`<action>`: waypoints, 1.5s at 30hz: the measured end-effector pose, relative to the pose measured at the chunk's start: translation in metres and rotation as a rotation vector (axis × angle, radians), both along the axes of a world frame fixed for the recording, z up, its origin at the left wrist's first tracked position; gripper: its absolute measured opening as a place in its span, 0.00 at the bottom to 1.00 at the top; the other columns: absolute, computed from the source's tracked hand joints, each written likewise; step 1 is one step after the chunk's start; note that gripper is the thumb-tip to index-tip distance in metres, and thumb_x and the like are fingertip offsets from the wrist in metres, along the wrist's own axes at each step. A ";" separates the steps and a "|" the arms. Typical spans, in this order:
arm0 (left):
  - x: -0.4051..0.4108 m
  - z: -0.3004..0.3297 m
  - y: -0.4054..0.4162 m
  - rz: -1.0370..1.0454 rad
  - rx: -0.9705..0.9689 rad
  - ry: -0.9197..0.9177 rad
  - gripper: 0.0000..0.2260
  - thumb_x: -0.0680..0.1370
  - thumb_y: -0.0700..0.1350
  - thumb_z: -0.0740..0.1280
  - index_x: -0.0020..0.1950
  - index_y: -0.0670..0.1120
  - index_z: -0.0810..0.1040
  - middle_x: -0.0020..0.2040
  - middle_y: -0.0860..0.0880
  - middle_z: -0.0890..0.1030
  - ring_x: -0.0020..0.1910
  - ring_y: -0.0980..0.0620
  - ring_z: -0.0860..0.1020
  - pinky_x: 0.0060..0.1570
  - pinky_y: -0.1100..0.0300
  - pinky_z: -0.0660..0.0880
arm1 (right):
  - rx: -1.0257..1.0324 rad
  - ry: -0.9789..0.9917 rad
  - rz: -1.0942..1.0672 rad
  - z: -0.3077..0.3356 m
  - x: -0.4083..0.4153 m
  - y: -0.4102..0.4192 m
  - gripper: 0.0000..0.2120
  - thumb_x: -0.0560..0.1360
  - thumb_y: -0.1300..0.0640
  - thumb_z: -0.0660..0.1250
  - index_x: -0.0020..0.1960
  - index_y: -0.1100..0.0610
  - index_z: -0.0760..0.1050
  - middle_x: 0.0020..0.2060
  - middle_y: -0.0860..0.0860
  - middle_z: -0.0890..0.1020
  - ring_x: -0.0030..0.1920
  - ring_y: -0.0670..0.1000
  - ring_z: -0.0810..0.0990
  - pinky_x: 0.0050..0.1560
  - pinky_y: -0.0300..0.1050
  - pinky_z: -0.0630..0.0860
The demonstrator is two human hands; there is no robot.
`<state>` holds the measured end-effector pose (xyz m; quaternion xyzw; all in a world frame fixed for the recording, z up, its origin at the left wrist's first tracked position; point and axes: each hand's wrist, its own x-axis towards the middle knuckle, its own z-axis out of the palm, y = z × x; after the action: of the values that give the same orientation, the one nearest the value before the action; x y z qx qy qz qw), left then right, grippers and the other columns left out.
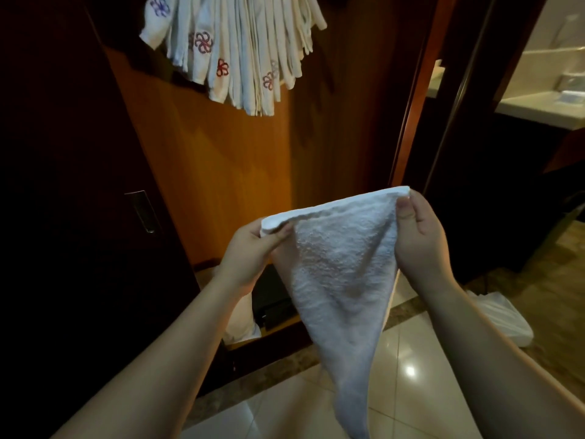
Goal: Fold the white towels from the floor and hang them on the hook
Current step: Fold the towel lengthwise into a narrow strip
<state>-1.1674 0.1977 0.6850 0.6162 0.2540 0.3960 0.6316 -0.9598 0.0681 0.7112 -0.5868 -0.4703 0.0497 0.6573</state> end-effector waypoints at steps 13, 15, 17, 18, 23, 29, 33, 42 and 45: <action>-0.014 0.092 -0.011 0.107 0.080 -0.064 0.12 0.76 0.53 0.67 0.49 0.46 0.83 0.44 0.45 0.87 0.43 0.48 0.86 0.40 0.59 0.81 | 0.017 0.068 0.117 0.033 0.007 0.017 0.14 0.73 0.28 0.64 0.50 0.35 0.79 0.46 0.38 0.85 0.46 0.40 0.84 0.42 0.30 0.77; -0.020 0.105 -0.010 0.069 0.087 -0.055 0.12 0.75 0.53 0.68 0.48 0.46 0.84 0.45 0.46 0.87 0.43 0.49 0.86 0.40 0.60 0.81 | -0.025 0.245 0.403 0.040 0.011 0.021 0.24 0.69 0.33 0.73 0.58 0.45 0.80 0.53 0.48 0.86 0.53 0.50 0.86 0.47 0.41 0.81; -0.027 0.115 -0.009 0.034 0.096 -0.046 0.11 0.75 0.53 0.68 0.47 0.47 0.86 0.46 0.45 0.87 0.45 0.48 0.86 0.41 0.60 0.81 | -0.104 0.413 0.624 0.046 0.015 0.024 0.24 0.71 0.46 0.77 0.64 0.52 0.77 0.58 0.55 0.85 0.58 0.58 0.84 0.49 0.48 0.82; -0.030 0.119 -0.010 0.018 0.109 -0.040 0.12 0.74 0.53 0.69 0.47 0.47 0.86 0.47 0.44 0.87 0.46 0.48 0.86 0.42 0.59 0.81 | -0.157 0.463 0.684 0.049 0.015 0.025 0.22 0.73 0.51 0.75 0.65 0.54 0.77 0.59 0.57 0.84 0.59 0.59 0.83 0.51 0.50 0.82; -0.041 0.130 -0.016 0.040 0.136 -0.036 0.10 0.74 0.54 0.70 0.47 0.50 0.88 0.47 0.45 0.87 0.46 0.48 0.86 0.41 0.59 0.81 | -0.152 0.602 0.773 0.055 0.018 0.029 0.20 0.74 0.48 0.70 0.61 0.59 0.81 0.61 0.62 0.82 0.63 0.60 0.81 0.56 0.52 0.81; -0.044 0.141 -0.029 0.146 0.115 -0.087 0.10 0.75 0.50 0.69 0.42 0.47 0.87 0.42 0.45 0.87 0.40 0.49 0.86 0.36 0.59 0.81 | -0.068 0.525 0.733 0.067 0.002 0.031 0.23 0.75 0.40 0.68 0.62 0.55 0.80 0.62 0.60 0.82 0.64 0.60 0.80 0.58 0.52 0.80; -0.055 0.148 -0.031 0.135 0.090 -0.099 0.10 0.78 0.50 0.69 0.44 0.48 0.88 0.45 0.44 0.87 0.43 0.47 0.86 0.39 0.57 0.81 | -0.018 0.452 0.687 0.079 0.000 0.030 0.26 0.71 0.35 0.72 0.59 0.52 0.82 0.59 0.58 0.84 0.61 0.59 0.82 0.55 0.50 0.81; -0.058 0.146 -0.035 0.105 -0.055 -0.078 0.18 0.72 0.52 0.71 0.54 0.41 0.82 0.50 0.38 0.86 0.49 0.40 0.85 0.44 0.51 0.83 | -0.328 0.790 1.242 0.050 0.000 0.023 0.25 0.68 0.50 0.80 0.62 0.57 0.83 0.61 0.57 0.83 0.63 0.57 0.81 0.57 0.53 0.80; -0.066 0.143 -0.033 0.108 -0.021 -0.013 0.13 0.76 0.51 0.69 0.49 0.43 0.86 0.49 0.40 0.86 0.47 0.43 0.86 0.43 0.52 0.83 | -0.310 0.796 1.296 0.056 0.004 0.025 0.22 0.76 0.49 0.73 0.67 0.58 0.79 0.66 0.58 0.80 0.68 0.58 0.77 0.62 0.55 0.77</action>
<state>-1.2331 0.1650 0.8282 0.5922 0.2870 0.4310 0.6174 -0.9558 0.0931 0.7668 -0.2175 -0.4357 0.6966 0.5269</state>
